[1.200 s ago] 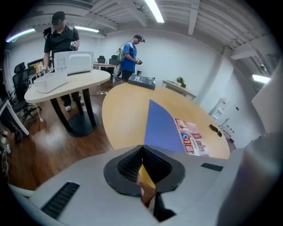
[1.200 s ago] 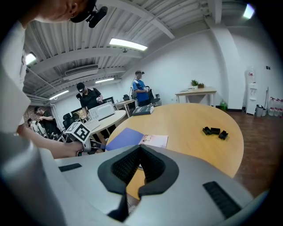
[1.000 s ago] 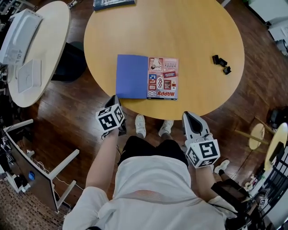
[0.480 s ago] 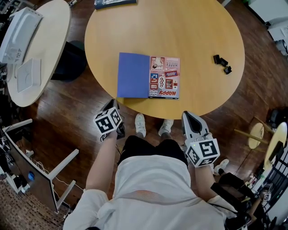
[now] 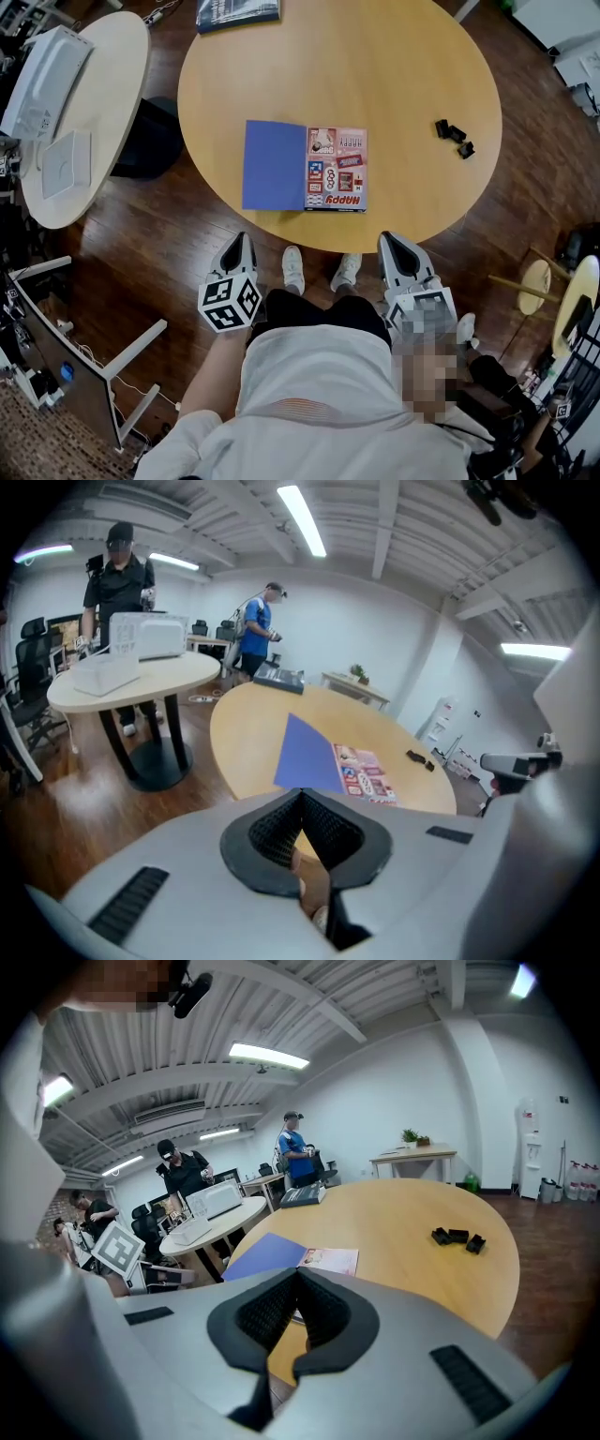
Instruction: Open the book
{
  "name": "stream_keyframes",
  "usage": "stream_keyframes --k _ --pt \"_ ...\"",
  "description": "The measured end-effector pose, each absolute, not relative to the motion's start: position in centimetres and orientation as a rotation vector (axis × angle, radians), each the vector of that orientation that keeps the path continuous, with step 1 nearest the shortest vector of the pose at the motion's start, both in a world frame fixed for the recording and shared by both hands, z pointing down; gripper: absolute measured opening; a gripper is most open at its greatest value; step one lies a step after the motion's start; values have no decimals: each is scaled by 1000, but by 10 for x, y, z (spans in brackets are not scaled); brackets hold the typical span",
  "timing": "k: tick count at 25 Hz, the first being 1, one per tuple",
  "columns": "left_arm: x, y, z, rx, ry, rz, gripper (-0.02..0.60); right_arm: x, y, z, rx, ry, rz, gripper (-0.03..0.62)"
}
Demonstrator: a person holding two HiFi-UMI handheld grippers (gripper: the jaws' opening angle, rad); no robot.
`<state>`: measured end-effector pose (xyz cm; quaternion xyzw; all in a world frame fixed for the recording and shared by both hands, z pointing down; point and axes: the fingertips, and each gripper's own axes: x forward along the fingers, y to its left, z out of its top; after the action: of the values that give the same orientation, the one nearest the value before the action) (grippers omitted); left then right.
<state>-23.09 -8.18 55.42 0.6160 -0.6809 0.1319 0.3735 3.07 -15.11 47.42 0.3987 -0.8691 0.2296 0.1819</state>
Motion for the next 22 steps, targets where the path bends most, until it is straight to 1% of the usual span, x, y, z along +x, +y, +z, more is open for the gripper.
stream_keyframes --k 5,13,22 --pt "-210 -119 480 1806 -1813 281 11 39 -162 449 1154 -2509 602 -5" --pt "-169 -151 344 2205 -1873 185 11 55 -182 376 1224 -2614 418 -5" --pt "-141 -153 285 2336 -1786 51 11 52 -187 289 1270 -2769 168 -5"
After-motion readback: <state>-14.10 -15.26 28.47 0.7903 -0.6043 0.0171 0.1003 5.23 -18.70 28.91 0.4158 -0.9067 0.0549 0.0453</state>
